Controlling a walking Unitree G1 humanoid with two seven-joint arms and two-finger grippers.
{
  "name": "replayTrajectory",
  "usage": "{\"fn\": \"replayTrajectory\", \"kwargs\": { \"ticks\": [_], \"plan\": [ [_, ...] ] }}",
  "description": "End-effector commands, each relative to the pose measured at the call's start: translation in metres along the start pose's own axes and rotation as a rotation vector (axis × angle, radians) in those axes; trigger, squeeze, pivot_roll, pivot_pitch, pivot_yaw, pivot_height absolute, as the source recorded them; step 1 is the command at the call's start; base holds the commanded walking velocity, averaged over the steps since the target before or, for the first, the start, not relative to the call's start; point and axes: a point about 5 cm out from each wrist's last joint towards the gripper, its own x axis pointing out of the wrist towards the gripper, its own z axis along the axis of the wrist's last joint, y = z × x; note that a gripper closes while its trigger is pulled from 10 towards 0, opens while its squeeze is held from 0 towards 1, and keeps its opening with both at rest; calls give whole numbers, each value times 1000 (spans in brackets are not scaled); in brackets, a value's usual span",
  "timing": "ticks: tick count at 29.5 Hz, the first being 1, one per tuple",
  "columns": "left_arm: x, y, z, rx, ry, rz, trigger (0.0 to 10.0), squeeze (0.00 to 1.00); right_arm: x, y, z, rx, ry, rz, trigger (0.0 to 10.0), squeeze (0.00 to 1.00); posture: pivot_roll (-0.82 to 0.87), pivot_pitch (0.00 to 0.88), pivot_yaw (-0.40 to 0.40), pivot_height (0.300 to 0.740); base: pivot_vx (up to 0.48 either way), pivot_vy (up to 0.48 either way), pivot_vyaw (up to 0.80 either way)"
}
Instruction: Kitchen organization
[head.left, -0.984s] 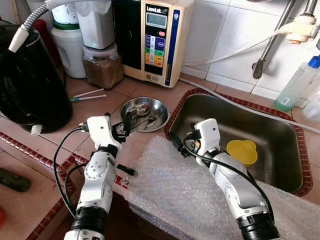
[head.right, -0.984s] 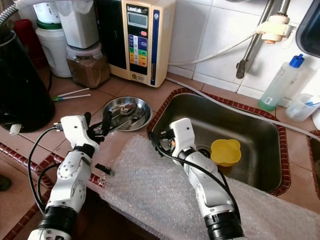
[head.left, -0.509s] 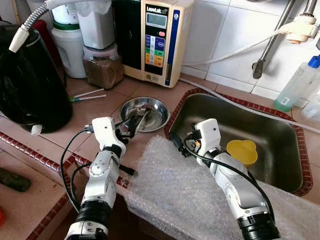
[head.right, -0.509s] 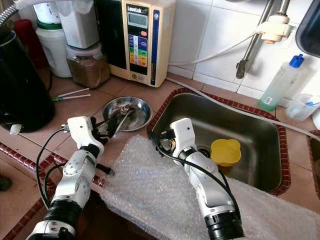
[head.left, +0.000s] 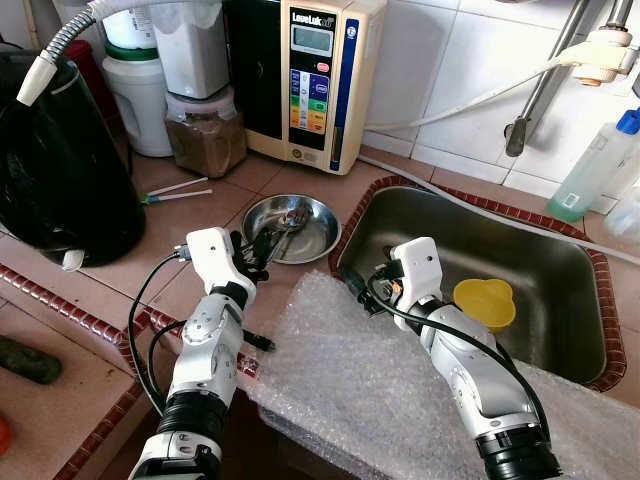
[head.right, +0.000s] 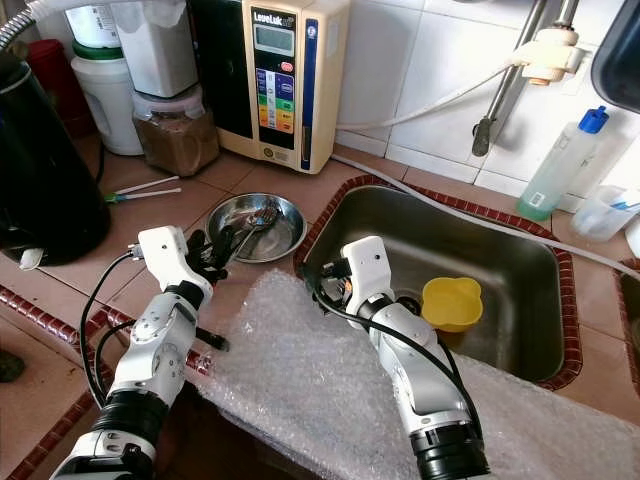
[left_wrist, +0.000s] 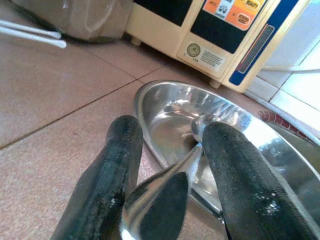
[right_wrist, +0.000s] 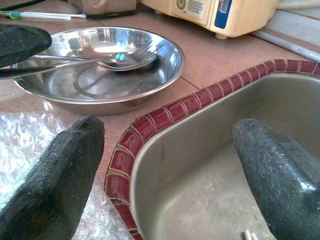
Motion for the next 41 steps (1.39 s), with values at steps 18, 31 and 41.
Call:
{"fn": "replayTrajectory", "kwargs": {
  "ticks": [18,31,41],
  "plan": [
    [7,1,20,-50,-37,21,0,0,0,-5,4,-17,-5,-18,10000,1000,-18,0,-13,740,0,0,0],
    [10,-2,42,-61,-125,29,0,0,2,-5,5,-17,-10,-21,10000,1000,-12,0,-13,740,0,0,0],
    [8,-13,65,-45,-246,-68,0,0,3,-6,5,-17,-10,-25,10000,1000,-2,0,-18,740,0,0,0]
  ]
}}
